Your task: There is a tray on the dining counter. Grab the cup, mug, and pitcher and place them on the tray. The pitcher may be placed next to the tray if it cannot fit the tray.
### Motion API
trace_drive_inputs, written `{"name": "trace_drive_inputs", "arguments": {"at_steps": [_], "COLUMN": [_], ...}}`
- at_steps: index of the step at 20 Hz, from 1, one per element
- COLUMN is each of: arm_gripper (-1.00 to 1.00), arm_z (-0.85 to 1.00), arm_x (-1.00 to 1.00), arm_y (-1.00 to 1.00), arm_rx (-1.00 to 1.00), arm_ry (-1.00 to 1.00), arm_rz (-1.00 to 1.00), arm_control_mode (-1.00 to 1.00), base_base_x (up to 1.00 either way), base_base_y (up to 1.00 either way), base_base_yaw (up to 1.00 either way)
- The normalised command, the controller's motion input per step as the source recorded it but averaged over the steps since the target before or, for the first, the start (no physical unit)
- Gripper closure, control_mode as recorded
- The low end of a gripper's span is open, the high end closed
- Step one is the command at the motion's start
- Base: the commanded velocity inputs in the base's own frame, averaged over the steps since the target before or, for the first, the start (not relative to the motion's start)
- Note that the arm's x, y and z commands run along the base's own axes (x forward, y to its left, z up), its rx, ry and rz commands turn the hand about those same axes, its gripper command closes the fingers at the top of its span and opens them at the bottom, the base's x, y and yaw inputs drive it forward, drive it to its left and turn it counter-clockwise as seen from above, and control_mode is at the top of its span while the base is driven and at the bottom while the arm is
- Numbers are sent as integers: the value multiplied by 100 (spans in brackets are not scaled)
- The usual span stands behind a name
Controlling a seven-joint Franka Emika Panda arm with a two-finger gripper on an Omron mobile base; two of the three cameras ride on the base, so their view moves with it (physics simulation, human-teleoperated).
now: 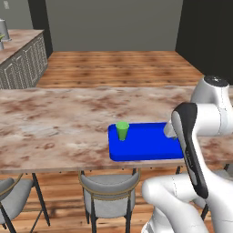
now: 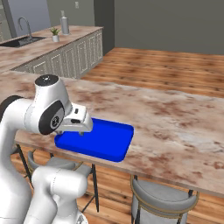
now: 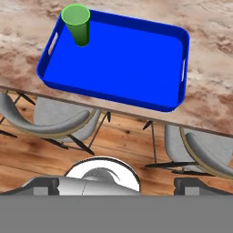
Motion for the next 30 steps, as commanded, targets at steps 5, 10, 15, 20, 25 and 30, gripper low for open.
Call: {"name": "trace_drive_inputs", "arguments": {"at_steps": [5,10,15,20,25,30], "arm_gripper": [-100,-100,-100,-100,-100,-100], "arm_z": [0,0,0,0,0,0], "arm_x": [0,0,0,0,0,0], "arm_y": [0,0,0,0,0,0], "arm_rx": [0,0,0,0,0,0], "arm_ry": [0,0,0,0,0,0], "arm_rz": [0,0,0,0,0,0], "arm_control_mode": [100,100,100,100,100,100], "base_base_x": [-69,-93,-40,-8,0,0], "base_base_y": [-6,0,21,45,66,77], "base_base_yaw": [2,27,77,93,83,68]}}
